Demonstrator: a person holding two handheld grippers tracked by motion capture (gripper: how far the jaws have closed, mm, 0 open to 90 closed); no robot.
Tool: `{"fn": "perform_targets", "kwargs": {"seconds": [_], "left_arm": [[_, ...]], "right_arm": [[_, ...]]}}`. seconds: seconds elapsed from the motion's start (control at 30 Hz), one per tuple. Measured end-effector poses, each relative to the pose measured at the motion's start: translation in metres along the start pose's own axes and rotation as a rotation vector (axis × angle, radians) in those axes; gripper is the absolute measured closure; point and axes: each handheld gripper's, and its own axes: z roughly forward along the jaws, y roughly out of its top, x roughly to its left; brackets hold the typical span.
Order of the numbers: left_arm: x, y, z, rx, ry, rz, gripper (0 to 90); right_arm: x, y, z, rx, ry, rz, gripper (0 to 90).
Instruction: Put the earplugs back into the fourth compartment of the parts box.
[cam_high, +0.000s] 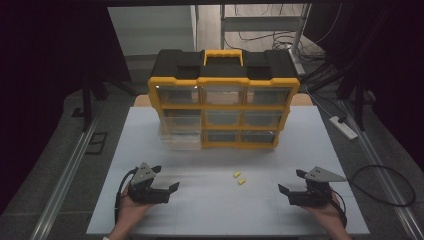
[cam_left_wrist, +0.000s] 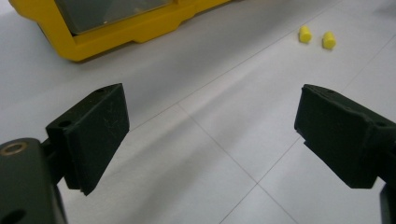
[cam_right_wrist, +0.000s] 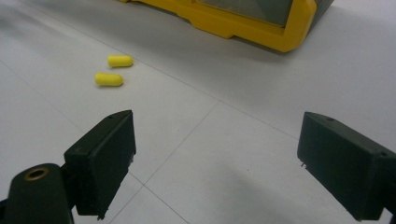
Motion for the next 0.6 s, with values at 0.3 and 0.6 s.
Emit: {"fn": "perform_targets", "kwargs": {"seconds": [0.3, 0.6], "left_arm": [[-0.007, 0.011, 0.001, -0.016, -0.011, 0.016, 10.3], [-0.018, 0.025, 0.009, -0.014, -0.038, 0.046, 11.2]], "right_arm": [[0.0, 0.0, -0.001, -0.002, 0.002, -0.002, 12.3], [0.0, 0.0, -0.001, -0.002, 0.003, -0.004, 12.4]]}}
